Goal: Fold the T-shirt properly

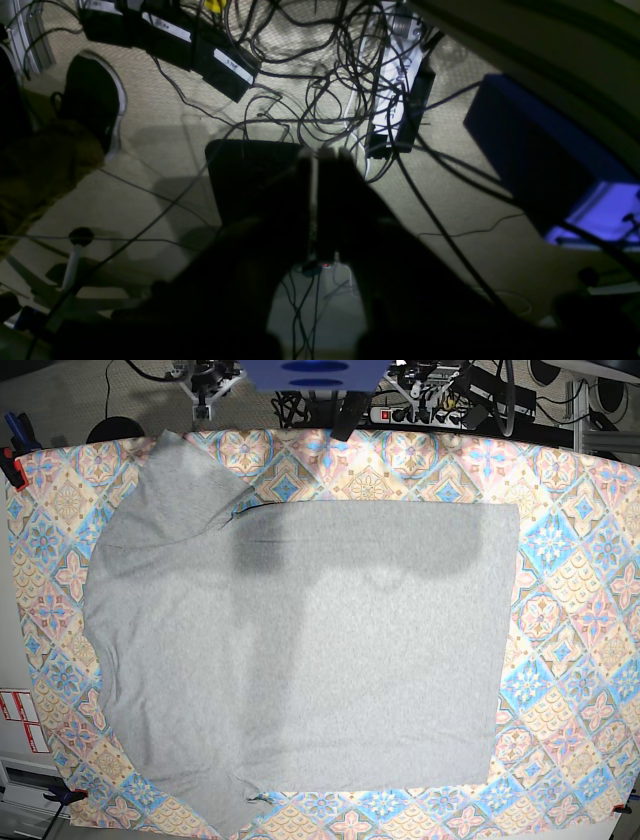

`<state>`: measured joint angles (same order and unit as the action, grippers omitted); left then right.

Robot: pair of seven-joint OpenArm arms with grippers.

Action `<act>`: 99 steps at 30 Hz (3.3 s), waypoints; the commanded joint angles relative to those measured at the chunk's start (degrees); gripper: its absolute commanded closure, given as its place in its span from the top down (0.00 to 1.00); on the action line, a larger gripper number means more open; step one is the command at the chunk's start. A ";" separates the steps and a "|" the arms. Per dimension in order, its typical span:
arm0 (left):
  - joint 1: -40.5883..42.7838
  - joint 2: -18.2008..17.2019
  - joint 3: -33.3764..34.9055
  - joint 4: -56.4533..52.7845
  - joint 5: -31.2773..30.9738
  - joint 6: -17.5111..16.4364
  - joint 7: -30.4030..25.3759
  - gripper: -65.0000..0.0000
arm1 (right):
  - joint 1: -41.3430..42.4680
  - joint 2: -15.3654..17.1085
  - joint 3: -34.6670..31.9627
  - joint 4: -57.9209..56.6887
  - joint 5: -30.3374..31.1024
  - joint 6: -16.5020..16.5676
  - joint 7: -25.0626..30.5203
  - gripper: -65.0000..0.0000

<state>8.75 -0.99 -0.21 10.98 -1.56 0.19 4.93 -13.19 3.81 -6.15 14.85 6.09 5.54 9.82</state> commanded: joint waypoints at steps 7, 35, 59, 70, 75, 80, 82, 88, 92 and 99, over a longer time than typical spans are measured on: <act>4.13 -2.21 0.08 2.42 0.11 0.03 -0.14 0.00 | -4.44 0.36 0.31 -0.04 -0.07 0.04 0.68 0.01; 43.69 -11.36 0.08 67.92 -0.50 0.03 0.04 0.00 | -36.17 6.52 17.98 42.69 0.11 -0.05 9.30 0.00; 39.47 -12.59 -6.17 94.47 -25.47 0.21 13.75 0.30 | -44.17 6.34 20.53 85.94 -0.07 0.04 -8.99 0.00; 25.22 -12.32 -18.21 87.43 -52.37 0.12 34.24 0.33 | -41.62 6.34 16.39 89.02 0.02 0.04 -14.62 0.00; 21.36 -12.24 -18.56 80.84 -53.78 0.12 34.68 0.33 | -41.62 6.25 16.31 89.02 0.11 0.04 -14.62 0.00; 18.54 -12.24 -18.56 75.74 -53.78 0.12 34.76 0.33 | -41.62 6.25 16.31 89.02 0.11 0.04 -14.62 0.00; 17.22 -12.24 -18.56 73.54 -53.78 0.12 34.68 0.33 | -41.62 6.25 16.31 89.02 0.11 0.04 -14.62 0.00; 13.27 -12.24 -18.12 68.71 -53.78 0.12 34.76 0.29 | -41.01 6.25 16.31 89.02 0.20 0.04 -14.70 0.00; 13.27 -10.83 -18.39 69.94 -53.78 0.03 34.85 0.00 | -39.95 6.25 16.39 88.49 0.29 0.04 -14.97 0.01; 13.71 -10.65 -18.03 70.12 -53.78 0.03 34.85 0.00 | -34.41 6.25 16.39 88.40 0.29 0.04 -25.96 0.10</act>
<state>21.91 -11.73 -18.68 80.90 -55.99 -0.43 37.26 -46.85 9.52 9.85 102.32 6.13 5.89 -17.69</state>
